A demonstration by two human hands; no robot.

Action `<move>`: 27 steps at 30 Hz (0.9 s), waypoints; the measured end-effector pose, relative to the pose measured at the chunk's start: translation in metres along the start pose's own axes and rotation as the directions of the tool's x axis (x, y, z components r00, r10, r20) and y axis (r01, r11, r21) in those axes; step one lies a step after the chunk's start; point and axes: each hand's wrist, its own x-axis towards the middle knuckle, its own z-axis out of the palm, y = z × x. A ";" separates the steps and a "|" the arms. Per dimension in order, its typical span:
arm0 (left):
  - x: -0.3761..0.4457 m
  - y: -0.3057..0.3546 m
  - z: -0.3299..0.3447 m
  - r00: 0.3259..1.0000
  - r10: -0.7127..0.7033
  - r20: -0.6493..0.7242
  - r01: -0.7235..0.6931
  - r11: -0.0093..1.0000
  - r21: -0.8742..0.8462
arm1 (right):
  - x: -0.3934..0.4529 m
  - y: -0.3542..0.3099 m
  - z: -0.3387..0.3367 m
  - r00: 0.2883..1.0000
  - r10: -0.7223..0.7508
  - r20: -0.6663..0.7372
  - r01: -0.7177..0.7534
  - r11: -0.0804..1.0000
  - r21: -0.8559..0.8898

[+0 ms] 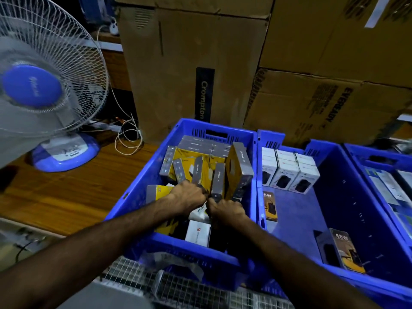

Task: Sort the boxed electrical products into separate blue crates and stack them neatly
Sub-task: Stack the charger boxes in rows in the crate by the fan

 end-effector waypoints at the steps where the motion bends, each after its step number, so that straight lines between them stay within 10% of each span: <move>1: -0.001 -0.005 0.002 1.000 0.018 0.004 -0.018 0.999 -0.035 | -0.001 0.002 -0.004 1.000 -0.003 -0.003 0.004 1.000 0.024; 6: -0.010 -0.045 0.003 0.994 -0.023 -0.104 -0.020 0.918 -0.395 | -0.021 0.014 -0.047 0.998 -0.001 -0.062 0.011 0.987 0.161; 13: -0.031 -0.078 -0.021 0.931 -0.263 -0.254 -0.068 0.557 -0.828 | -0.064 0.044 -0.104 0.920 0.079 -0.385 0.133 0.860 0.493; 19: -0.066 -0.072 -0.037 0.785 -0.600 -0.156 -0.303 -0.152 -0.941 | -0.093 0.073 -0.079 0.866 0.326 -0.378 0.295 0.277 0.914; 27: -0.066 0.013 -0.062 0.756 -0.655 0.014 -0.479 -0.568 -0.669 | -0.142 0.099 -0.023 0.884 0.414 -0.215 0.272 -0.084 0.959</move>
